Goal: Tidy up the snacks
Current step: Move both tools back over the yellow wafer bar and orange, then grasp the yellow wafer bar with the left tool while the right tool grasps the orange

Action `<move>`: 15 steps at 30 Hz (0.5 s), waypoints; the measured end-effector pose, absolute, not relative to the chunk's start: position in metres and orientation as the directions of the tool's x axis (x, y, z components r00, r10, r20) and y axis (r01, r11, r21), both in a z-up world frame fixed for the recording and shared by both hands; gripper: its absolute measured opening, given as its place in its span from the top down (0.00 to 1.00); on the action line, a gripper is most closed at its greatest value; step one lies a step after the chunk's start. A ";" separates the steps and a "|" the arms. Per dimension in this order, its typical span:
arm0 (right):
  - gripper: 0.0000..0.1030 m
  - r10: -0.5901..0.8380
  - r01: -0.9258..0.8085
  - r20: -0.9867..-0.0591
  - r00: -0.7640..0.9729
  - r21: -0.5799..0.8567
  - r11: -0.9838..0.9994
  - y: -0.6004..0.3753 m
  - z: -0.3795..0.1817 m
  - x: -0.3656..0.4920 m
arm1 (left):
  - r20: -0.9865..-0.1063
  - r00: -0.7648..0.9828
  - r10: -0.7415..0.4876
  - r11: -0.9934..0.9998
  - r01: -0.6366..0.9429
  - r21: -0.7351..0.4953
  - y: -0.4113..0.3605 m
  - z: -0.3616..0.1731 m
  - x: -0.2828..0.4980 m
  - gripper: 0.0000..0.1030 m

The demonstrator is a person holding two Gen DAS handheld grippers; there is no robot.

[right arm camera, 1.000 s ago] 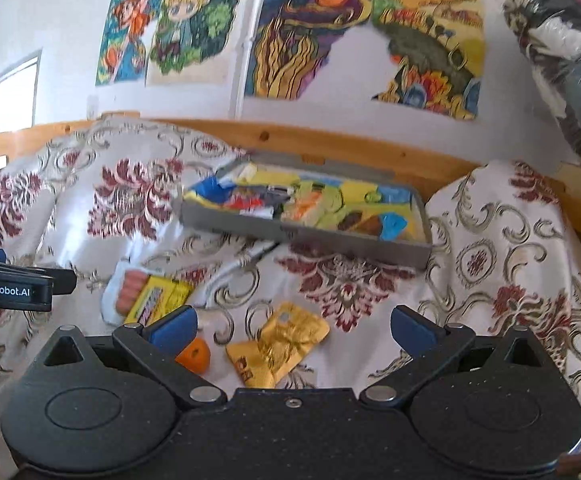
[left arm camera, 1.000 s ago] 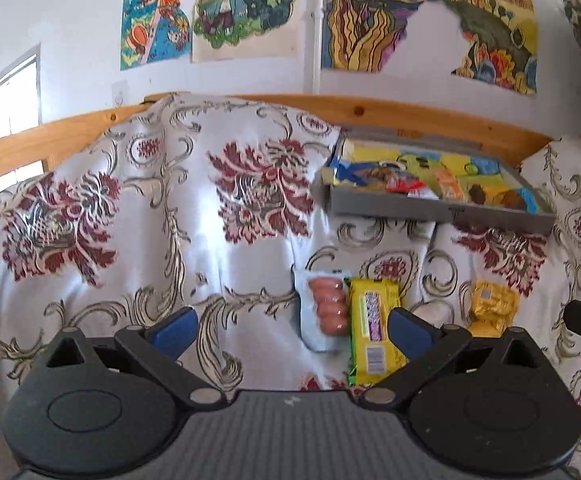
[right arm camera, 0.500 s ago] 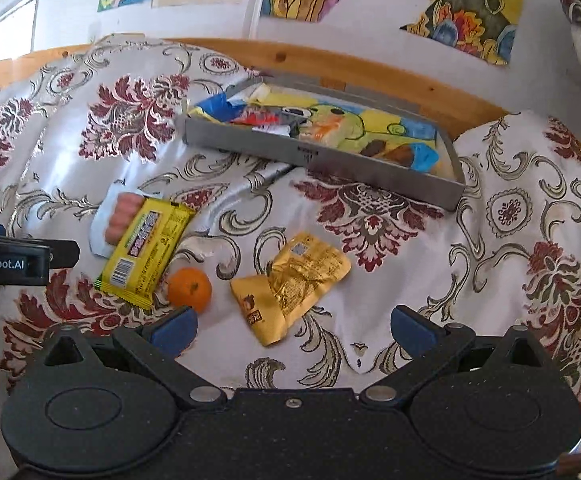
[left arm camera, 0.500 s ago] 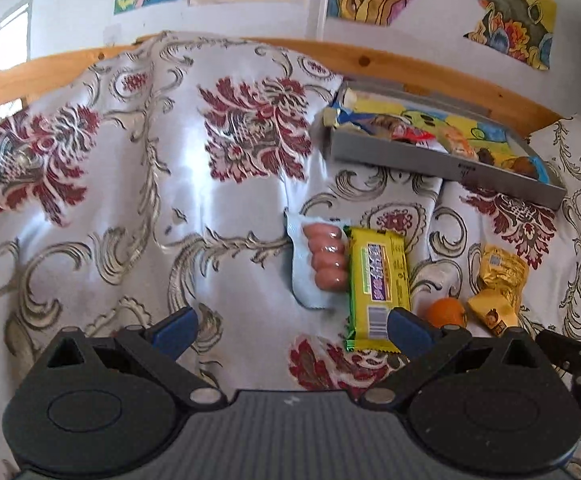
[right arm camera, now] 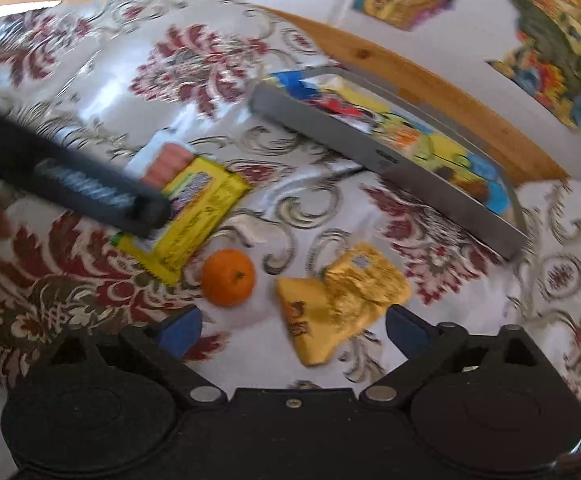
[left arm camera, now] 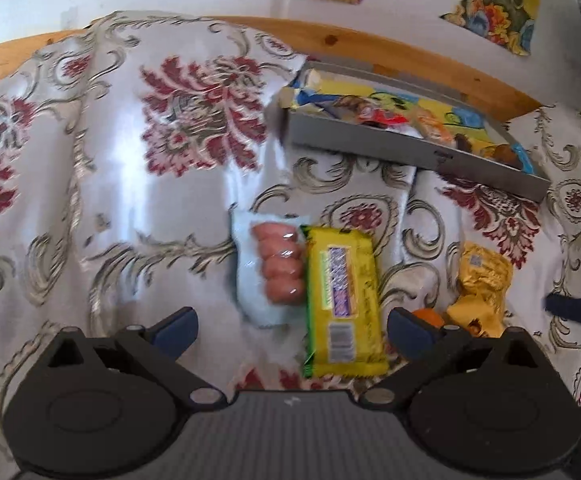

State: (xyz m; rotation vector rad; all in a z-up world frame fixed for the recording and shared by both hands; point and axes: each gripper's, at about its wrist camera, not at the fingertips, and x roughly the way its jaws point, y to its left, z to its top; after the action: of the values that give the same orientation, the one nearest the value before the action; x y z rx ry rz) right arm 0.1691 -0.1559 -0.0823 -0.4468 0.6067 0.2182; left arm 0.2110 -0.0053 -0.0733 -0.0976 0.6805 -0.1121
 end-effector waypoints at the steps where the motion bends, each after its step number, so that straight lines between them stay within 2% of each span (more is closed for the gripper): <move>1: 0.11 0.076 -0.339 -0.591 0.803 -0.348 0.874 -0.152 -0.084 0.170 | -0.628 0.764 -0.149 0.988 0.090 -0.125 -0.007 -0.074 0.214 0.01; 10: 0.27 0.095 -0.378 -0.560 0.823 -0.415 0.828 -0.136 -0.100 0.179 | -0.672 0.706 -0.223 0.975 0.165 -0.149 -0.014 -0.085 0.228 0.04; 15: 0.31 0.103 -0.388 -0.546 0.831 -0.437 0.811 -0.129 -0.107 0.183 | -0.682 0.691 -0.239 0.971 0.170 -0.168 -0.011 -0.089 0.231 0.06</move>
State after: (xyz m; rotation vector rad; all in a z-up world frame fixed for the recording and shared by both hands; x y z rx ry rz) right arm 0.1833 -0.1288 -0.1073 -0.5686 0.5305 0.2754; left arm 0.2311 -0.0112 -0.0891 -0.0938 0.7749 -0.2288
